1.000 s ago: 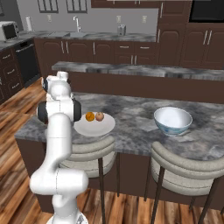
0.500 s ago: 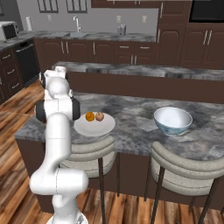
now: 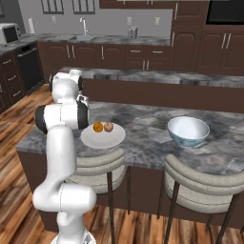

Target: Take the fruits from the plate on the dining counter and place two fruits in each bowl.

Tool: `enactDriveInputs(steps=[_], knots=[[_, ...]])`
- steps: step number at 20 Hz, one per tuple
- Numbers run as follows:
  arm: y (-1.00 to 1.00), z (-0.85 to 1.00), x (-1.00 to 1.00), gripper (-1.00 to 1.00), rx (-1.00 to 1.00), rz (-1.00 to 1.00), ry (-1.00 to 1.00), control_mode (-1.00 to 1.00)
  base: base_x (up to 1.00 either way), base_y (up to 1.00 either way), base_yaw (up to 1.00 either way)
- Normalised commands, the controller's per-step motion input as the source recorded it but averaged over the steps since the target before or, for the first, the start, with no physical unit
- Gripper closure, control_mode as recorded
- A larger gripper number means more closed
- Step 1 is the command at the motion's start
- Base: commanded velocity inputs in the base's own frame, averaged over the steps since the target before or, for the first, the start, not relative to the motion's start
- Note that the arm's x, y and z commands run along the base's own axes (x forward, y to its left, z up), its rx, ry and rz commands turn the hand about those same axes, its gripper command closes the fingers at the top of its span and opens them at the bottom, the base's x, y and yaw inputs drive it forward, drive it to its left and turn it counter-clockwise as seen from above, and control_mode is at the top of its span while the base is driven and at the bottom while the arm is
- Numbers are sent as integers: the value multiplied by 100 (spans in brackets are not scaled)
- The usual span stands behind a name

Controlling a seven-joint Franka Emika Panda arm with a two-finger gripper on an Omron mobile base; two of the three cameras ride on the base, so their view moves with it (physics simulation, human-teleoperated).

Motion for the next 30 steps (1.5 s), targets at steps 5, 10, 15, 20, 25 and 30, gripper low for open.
enactDriveInputs(steps=[5,10,15,20,25,30], knots=[[-79,2,-39,-100,0,-37,0,-100,0,0,0],[-56,2,-21,-100,-13,-42,-16,-100,0,0,0],[-33,2,7,-100,-23,-23,-1,-100,0,0,0],[-14,0,34,-100,-16,-13,-2,-100,0,0,0],[-14,-2,49,-100,-1,-7,1,-100,0,0,0],[0,-19,34,-100,-1,-7,0,-100,0,0,0]])
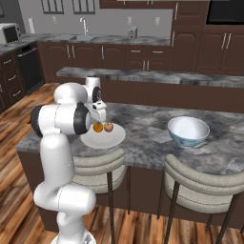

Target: Take the fruits from the plate on the dining counter and place two fruits in each bowl.

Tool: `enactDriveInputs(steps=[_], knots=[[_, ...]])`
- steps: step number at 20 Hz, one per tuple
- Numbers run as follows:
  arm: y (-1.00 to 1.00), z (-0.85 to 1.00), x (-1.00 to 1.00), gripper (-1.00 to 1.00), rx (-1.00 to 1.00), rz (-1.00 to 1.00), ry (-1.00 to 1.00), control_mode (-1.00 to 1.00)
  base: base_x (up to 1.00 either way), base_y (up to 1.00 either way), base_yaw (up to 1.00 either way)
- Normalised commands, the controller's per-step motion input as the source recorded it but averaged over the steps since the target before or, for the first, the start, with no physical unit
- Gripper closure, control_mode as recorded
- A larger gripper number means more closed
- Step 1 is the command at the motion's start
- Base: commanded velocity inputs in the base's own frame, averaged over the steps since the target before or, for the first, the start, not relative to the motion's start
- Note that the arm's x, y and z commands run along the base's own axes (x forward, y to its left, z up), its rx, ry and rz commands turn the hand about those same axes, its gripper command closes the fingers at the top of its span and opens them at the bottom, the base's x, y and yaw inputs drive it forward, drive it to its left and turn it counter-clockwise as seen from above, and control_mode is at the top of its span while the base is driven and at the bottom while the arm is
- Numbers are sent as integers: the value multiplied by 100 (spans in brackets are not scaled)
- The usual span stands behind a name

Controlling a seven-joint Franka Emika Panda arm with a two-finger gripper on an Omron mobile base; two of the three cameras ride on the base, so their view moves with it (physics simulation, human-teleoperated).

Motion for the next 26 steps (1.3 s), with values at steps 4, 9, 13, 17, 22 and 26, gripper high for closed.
enactDriveInputs(steps=[4,9,13,17,22,26], knots=[[1,-19,46,-100,0,-8,0,-100,0,0,0],[5,-24,40,-100,0,-5,0,-100,0,0,0],[6,-29,49,-100,0,-2,0,-100,0,0,0],[1,-24,28,-100,0,0,0,-100,0,0,0],[0,-12,-13,-100,0,-3,1,-100,0,0,0],[-2,-18,-23,-100,0,-6,0,-100,0,0,0]])
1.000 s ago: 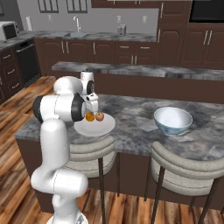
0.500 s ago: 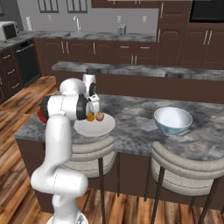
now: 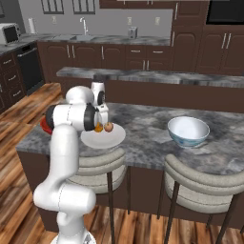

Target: Take the fruits from the plate on the dining counter and place two fruits in each bowl.

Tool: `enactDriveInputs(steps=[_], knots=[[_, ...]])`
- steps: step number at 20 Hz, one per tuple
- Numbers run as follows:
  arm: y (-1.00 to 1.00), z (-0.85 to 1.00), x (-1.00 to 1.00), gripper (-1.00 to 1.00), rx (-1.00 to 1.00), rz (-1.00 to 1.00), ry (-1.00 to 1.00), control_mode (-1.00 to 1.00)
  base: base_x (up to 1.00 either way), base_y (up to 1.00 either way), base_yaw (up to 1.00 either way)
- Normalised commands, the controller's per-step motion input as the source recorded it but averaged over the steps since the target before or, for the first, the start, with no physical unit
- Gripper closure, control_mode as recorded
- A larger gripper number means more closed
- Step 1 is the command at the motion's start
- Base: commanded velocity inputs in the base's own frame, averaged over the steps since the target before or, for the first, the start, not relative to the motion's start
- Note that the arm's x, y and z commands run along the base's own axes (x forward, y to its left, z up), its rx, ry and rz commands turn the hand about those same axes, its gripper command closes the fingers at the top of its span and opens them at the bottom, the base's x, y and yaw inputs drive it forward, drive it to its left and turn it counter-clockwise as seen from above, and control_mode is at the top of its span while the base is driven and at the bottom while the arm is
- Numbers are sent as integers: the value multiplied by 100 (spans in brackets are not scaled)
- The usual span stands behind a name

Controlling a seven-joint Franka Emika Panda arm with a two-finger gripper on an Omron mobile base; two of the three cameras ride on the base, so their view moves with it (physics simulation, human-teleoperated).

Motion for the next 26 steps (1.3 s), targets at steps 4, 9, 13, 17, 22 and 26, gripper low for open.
enactDriveInputs(steps=[4,9,13,17,22,26], knots=[[-1,-25,-28,-100,0,-8,0,-100,0,0,0],[-1,-31,-5,-100,0,-7,1,-100,0,0,0],[0,-15,-5,100,0,-4,0,-100,0,0,0],[-4,13,-23,100,0,0,-4,-100,0,0,0],[-19,61,-70,100,0,6,-13,-100,0,0,0],[-34,54,-99,100,0,23,-36,-100,0,0,0]])
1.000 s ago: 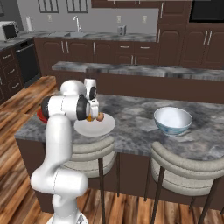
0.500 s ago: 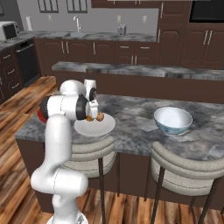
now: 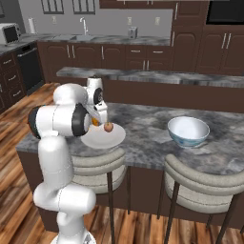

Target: Take the fruits from the plate on the dining counter and place two fruits in each bowl.

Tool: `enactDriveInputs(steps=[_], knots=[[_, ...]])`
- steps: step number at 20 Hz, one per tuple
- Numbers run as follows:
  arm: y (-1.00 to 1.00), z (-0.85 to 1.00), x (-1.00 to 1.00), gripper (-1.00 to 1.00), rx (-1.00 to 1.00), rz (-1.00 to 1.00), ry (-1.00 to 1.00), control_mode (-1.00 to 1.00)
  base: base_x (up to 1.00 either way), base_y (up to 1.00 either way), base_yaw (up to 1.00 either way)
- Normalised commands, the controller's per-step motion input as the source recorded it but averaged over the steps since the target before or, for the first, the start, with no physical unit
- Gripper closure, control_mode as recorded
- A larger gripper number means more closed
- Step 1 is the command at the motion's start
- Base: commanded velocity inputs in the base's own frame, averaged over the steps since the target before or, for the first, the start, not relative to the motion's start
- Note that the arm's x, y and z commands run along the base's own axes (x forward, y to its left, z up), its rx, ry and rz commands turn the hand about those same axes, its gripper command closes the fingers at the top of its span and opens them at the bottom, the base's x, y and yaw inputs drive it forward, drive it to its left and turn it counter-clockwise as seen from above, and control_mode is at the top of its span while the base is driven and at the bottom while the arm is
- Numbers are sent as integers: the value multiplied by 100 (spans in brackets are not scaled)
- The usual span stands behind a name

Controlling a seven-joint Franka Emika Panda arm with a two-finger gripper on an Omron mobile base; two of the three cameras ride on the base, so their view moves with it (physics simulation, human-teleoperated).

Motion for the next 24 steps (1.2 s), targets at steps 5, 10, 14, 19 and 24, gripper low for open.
enactDriveInputs(steps=[5,10,14,19,24], knots=[[-42,42,-90,100,0,34,-33,-100,0,0,0],[-42,27,-58,100,0,24,-15,-100,0,0,0],[-29,29,-22,100,0,3,3,-100,0,0,0],[0,0,0,100,0,0,1,-100,0,0,0],[0,0,0,100,0,0,0,-100,0,0,0]])
